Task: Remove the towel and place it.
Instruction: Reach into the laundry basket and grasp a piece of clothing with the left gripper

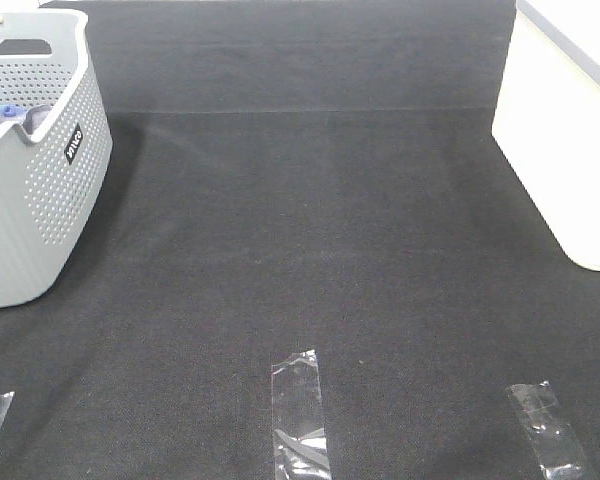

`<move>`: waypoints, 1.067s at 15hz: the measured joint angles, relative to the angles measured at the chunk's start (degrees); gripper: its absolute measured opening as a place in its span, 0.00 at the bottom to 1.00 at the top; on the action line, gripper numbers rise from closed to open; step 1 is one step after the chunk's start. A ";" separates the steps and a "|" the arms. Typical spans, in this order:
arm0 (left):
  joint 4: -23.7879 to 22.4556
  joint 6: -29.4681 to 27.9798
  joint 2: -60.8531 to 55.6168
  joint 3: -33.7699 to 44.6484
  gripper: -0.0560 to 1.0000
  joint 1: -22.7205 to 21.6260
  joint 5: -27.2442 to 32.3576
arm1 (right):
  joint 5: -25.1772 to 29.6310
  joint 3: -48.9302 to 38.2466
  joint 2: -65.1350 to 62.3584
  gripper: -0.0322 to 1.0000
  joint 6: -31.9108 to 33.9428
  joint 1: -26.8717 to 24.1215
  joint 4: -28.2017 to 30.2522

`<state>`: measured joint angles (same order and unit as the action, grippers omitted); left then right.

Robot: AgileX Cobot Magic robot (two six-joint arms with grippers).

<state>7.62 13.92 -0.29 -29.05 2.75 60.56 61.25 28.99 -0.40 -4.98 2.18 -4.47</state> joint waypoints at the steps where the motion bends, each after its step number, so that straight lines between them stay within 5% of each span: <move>1: 0.00 0.00 0.00 0.00 0.65 0.00 0.00 | 0.00 0.00 0.00 0.76 0.00 0.00 0.00; 16: 0.00 0.00 0.00 0.00 0.65 0.00 0.00 | 0.00 0.00 0.00 0.76 0.00 0.00 0.00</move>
<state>7.62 13.92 -0.29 -29.05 2.75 60.56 61.25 28.99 -0.40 -4.98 2.18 -4.47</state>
